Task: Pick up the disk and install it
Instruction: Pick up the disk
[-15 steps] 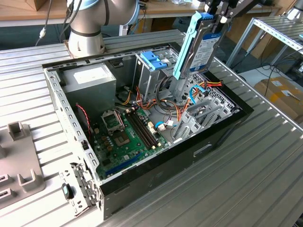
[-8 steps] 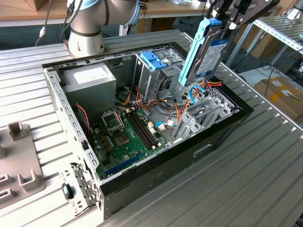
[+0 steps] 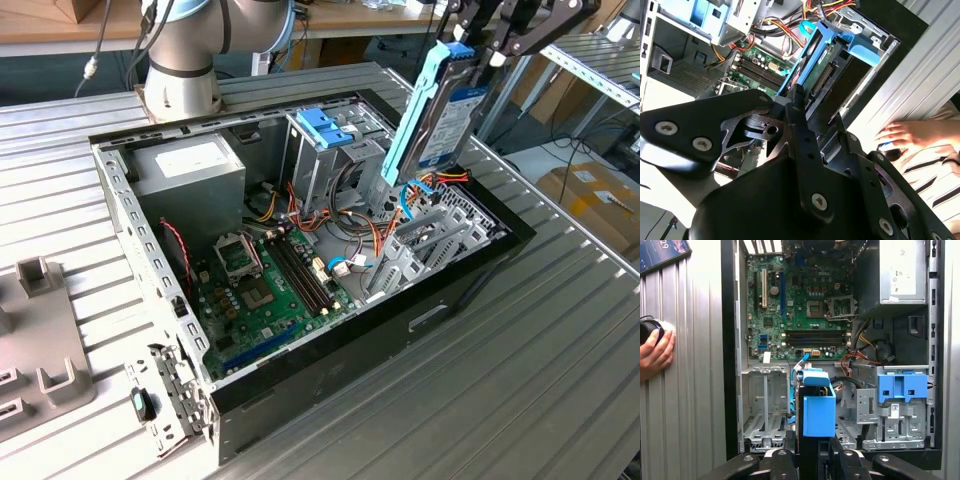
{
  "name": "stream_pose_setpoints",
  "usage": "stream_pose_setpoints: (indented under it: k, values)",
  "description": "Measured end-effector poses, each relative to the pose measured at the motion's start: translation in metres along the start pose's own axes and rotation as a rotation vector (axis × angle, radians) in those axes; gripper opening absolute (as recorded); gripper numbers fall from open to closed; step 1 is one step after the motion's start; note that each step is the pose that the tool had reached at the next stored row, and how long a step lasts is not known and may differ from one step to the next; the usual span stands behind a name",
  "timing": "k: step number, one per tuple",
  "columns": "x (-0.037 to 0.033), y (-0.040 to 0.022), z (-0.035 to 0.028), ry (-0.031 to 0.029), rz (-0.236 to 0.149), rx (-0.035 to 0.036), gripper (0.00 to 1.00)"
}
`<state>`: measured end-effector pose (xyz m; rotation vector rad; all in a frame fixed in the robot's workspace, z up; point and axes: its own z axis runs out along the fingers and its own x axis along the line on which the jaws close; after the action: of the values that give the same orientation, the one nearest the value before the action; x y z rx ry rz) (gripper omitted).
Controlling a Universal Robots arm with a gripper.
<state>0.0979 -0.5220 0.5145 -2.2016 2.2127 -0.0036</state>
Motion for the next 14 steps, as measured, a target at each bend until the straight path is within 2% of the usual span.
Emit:
stream_pose_setpoints:
  k: [4, 9, 12, 14]
  values:
    - [0.0088, -0.0001, -0.0001, -0.0001, 0.000, 0.0000, 0.35]
    - [0.0248, -0.0001, -0.0002, -0.0001, 0.000, 0.0000, 0.35]
    - [0.0281, -0.0001, 0.0009, 0.0001, 0.000, 0.0000, 0.35]
    - [0.0303, -0.0001, 0.0039, 0.0002, 0.000, 0.0000, 0.35]
